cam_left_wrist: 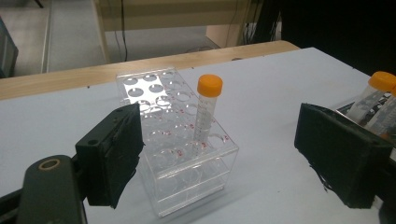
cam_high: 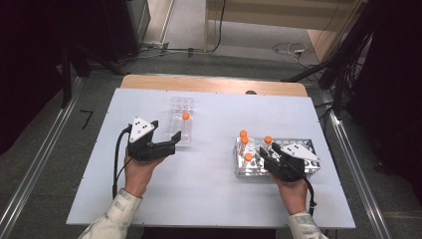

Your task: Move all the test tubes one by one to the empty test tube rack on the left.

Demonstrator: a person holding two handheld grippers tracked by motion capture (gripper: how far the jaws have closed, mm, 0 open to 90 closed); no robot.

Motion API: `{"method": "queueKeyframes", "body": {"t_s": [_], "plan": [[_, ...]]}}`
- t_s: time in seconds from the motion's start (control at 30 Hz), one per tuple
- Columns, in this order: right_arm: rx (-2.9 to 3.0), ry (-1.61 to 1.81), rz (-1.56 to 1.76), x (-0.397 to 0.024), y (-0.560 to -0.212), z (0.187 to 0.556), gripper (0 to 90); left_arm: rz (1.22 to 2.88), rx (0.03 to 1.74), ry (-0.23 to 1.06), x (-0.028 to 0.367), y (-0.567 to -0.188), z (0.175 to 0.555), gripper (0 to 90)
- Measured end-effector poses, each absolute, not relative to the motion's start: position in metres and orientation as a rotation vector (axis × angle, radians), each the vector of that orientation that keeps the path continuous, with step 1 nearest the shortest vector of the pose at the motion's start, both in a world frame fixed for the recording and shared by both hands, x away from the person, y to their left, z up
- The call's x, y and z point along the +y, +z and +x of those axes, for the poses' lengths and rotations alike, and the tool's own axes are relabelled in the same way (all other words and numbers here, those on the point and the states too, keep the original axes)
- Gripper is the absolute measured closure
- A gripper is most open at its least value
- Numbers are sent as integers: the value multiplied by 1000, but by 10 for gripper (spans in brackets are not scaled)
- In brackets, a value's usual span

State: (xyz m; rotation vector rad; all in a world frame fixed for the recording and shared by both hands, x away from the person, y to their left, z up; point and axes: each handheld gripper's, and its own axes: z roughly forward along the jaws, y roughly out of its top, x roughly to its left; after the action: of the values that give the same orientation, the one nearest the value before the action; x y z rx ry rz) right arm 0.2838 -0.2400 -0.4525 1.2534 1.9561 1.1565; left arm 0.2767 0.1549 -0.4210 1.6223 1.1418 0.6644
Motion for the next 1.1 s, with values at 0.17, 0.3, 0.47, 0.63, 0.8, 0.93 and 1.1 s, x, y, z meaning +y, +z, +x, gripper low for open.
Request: {"method": "queueKeyframes", "body": {"t_s": [0.17, 0.3, 0.47, 0.63, 0.8, 0.93, 1.1], "plan": [[1953, 1141, 1261, -239, -455, 288, 551, 1615, 1148, 664, 157, -421, 277, 156], [1957, 1129, 1261, -237, -458, 290, 592, 1616, 1147, 666, 158, -421, 276, 156], [1957, 1111, 1258, -235, -459, 291, 634, 1611, 1150, 667, 158, -421, 276, 157], [1943, 1103, 1253, -234, -459, 291, 707, 1608, 1151, 664, 160, -421, 275, 158], [1932, 1098, 1253, -235, -458, 290, 713, 1605, 1151, 662, 160, -420, 275, 158], [1921, 1112, 1243, -237, -454, 289, 713, 1604, 1150, 662, 160, -420, 275, 159], [1904, 1134, 1234, -237, -445, 287, 717, 1605, 1147, 659, 160, -419, 274, 158]]}}
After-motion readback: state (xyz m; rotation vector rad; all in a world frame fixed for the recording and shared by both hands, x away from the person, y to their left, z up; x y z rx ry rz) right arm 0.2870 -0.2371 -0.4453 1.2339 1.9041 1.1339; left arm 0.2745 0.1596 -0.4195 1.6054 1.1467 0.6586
